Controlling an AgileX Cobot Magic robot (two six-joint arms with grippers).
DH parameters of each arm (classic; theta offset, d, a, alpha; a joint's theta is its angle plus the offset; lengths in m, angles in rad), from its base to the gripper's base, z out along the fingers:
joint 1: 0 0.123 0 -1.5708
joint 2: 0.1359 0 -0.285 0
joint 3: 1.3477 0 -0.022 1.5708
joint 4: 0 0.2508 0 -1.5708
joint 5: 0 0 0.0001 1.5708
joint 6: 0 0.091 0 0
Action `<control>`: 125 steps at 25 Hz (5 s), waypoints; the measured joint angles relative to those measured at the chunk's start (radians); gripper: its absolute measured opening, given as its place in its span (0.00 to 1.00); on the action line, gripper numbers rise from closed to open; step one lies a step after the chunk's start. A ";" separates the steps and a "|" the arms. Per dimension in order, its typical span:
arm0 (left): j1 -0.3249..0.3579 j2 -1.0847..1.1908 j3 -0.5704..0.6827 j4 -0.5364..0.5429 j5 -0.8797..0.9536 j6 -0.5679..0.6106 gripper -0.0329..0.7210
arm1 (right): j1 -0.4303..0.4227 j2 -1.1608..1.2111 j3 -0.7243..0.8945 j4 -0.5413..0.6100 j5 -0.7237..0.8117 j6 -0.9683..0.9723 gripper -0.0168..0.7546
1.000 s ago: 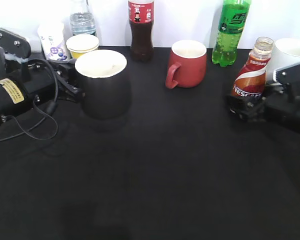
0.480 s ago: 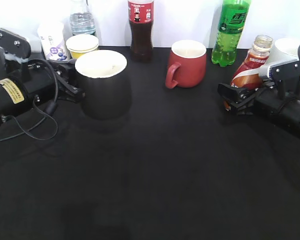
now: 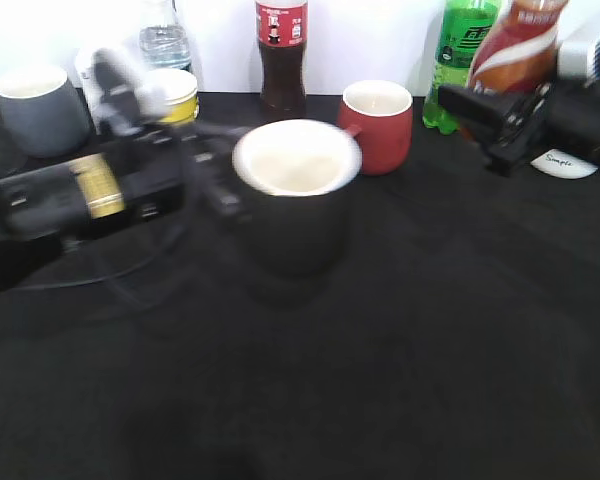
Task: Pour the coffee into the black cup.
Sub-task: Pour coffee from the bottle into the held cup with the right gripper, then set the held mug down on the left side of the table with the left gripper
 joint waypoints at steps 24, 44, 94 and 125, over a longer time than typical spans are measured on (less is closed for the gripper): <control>-0.231 0.075 -0.196 -0.074 0.146 -0.025 0.12 | 0.000 -0.144 0.001 -0.052 0.121 -0.976 0.71; -0.231 0.075 -0.196 -0.074 0.143 -0.025 0.12 | 0.000 -0.144 0.001 0.039 0.121 -1.269 0.71; 0.154 0.023 0.051 -0.164 -0.076 -0.012 0.12 | 0.000 -0.146 -0.005 -0.035 0.112 0.172 0.71; 0.237 0.232 0.130 -0.505 -0.217 0.227 0.47 | 0.000 -0.147 -0.005 0.127 0.163 0.179 0.71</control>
